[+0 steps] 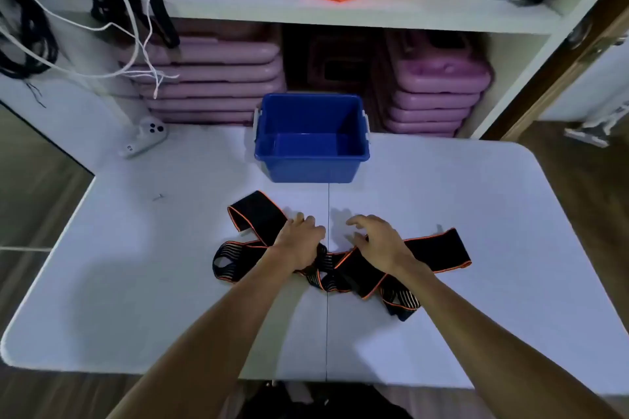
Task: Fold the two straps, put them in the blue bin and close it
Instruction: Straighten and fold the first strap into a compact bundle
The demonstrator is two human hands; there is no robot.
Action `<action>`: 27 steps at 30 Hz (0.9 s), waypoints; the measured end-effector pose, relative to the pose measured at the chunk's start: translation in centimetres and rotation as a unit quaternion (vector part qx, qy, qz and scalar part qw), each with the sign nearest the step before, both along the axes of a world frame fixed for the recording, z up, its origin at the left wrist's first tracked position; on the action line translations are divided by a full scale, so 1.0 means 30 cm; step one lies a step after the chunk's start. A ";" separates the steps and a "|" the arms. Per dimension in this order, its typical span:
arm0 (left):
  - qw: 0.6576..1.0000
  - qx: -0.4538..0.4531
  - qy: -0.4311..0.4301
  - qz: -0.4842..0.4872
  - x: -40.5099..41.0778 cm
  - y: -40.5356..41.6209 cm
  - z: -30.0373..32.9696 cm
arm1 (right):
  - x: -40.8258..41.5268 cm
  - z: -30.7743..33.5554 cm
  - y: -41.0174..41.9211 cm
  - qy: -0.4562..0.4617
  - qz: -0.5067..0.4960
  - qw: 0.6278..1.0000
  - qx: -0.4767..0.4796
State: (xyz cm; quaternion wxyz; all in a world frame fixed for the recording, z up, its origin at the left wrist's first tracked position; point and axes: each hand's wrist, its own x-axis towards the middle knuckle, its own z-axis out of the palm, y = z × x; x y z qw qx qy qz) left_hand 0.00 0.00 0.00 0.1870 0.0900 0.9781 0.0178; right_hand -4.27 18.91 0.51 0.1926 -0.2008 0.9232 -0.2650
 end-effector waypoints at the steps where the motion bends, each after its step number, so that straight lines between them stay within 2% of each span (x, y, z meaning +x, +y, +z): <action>1: 1.000 0.006 -0.011 0.017 -0.008 -0.002 0.011 | -0.016 -0.009 0.003 -0.005 -0.001 1.000 -0.012; 3: 0.996 0.066 -0.002 0.052 -0.016 -0.024 0.021 | -0.039 -0.020 -0.001 -0.015 0.013 1.000 -0.019; 7: 0.959 0.247 0.118 0.078 -0.025 -0.097 0.108 | -0.062 -0.031 -0.038 -0.041 0.017 0.999 -0.030; 9: 0.920 0.348 0.146 0.100 -0.023 -0.143 0.177 | -0.074 -0.027 -0.070 -0.040 0.026 0.998 -0.049; 13: 0.819 0.535 0.093 0.185 0.019 -0.275 0.276 | -0.079 0.004 -0.177 -0.053 0.059 0.993 -0.083; 14: 0.780 0.584 0.073 0.213 0.040 -0.317 0.285 | -0.078 0.007 -0.209 -0.063 0.067 0.992 -0.090; 15: 0.722 0.648 0.049 0.238 0.062 -0.361 0.286 | -0.075 0.007 -0.242 -0.075 0.075 0.990 -0.094; 17: 0.588 0.756 -0.003 0.287 0.106 -0.464 0.270 | -0.063 0.004 -0.313 -0.096 0.098 0.986 -0.090; 20: 0.427 0.826 -0.023 0.366 0.174 -0.631 0.204 | -0.045 -0.011 -0.415 -0.107 0.124 0.984 -0.072; 21: 0.382 0.840 -0.018 0.385 0.201 -0.686 0.174 | -0.041 -0.020 -0.449 -0.106 0.129 0.984 -0.063; 22: 0.351 0.845 -0.010 0.404 0.232 -0.732 0.145 | -0.036 -0.027 -0.483 -0.103 0.133 0.984 -0.052; 24: 0.333 0.821 0.005 0.465 0.302 -0.812 0.087 | -0.028 -0.040 -0.546 -0.097 0.131 0.986 -0.031; 27: 0.349 0.732 0.026 0.585 0.371 -0.888 0.009 | -0.023 -0.060 -0.615 -0.085 0.121 0.989 -0.007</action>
